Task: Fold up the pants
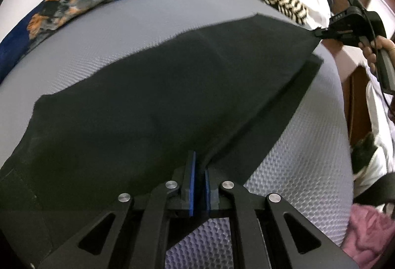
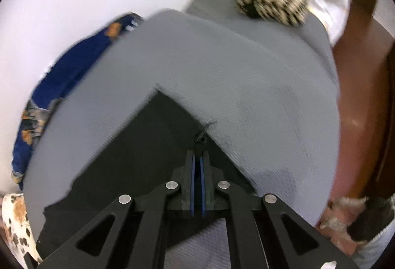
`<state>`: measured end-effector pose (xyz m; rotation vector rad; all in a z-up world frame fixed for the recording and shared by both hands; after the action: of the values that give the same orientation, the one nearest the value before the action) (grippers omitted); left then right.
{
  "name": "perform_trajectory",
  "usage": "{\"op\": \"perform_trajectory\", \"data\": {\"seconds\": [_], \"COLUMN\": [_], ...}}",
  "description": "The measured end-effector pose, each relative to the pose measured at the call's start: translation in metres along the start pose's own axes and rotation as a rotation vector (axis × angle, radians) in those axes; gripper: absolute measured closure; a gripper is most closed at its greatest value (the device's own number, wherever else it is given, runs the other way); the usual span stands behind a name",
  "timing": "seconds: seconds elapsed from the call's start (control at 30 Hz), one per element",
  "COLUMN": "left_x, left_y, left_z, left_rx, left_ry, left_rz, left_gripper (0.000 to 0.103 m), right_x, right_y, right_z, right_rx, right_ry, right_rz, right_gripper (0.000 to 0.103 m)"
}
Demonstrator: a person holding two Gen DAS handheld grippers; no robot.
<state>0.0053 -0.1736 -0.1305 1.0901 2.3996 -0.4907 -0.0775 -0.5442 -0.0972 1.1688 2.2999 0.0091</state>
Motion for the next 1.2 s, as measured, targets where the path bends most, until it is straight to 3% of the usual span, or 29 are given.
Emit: {"op": "perform_trajectory", "data": {"seconds": [0.13,0.3,0.43,0.53,0.8,0.9,1.0,1.07,1.13,1.2], "left_x": [0.003,0.000,0.004,0.006,0.001,0.001,0.000,-0.005,-0.011,-0.017], "left_y": [-0.008,-0.015,-0.014,-0.014,-0.009,-0.009,-0.007,-0.004,0.001,0.006], "left_z": [0.006,0.000,0.002,0.008,0.009,0.006,0.000,-0.006,-0.013,-0.017], "left_rx": [-0.002,-0.006,0.006,-0.006,0.001,-0.017,-0.008,-0.017,-0.031,-0.040], "left_ry": [0.030,0.027,0.036,0.052,0.076,0.075,0.062,0.039,0.009,-0.018], "left_rz": [0.052,0.109,0.105,0.098,0.041,0.032,-0.002,-0.016,-0.019,-0.034], "left_gripper": [0.096,0.096,0.096,0.095,0.089,0.082,0.068,0.054,0.052,0.050], "right_x": [0.020,0.020,0.024,0.036,0.042,0.043,0.042,0.042,0.040,0.036], "right_y": [-0.024,-0.027,-0.028,-0.035,-0.036,-0.036,-0.035,-0.034,-0.032,-0.030], "right_z": [0.017,0.019,0.012,0.023,0.036,0.036,0.036,0.036,0.032,0.027], "right_rx": [0.026,0.031,0.048,0.067,0.098,0.099,0.102,0.110,0.117,0.122], "right_ry": [0.040,0.033,0.013,0.046,0.074,0.080,0.082,0.094,0.088,0.073], "right_rz": [0.032,0.027,-0.001,0.002,-0.025,-0.021,-0.022,-0.027,-0.023,-0.025], "right_gripper": [0.100,0.100,0.100,0.100,0.100,0.098,0.090,0.076,0.065,0.066]}}
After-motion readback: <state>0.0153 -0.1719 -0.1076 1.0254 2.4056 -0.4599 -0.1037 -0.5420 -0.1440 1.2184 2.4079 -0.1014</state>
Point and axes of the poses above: each gripper's, at about its wrist camera, not at the fingertips, and z roughly the way its jaws point, y to its left, x to its underside, the point moved 7 cm from there along z, roughly the way its jaws point, and after that the axes turned 6 degrees about -y, right-handed, at the moved point
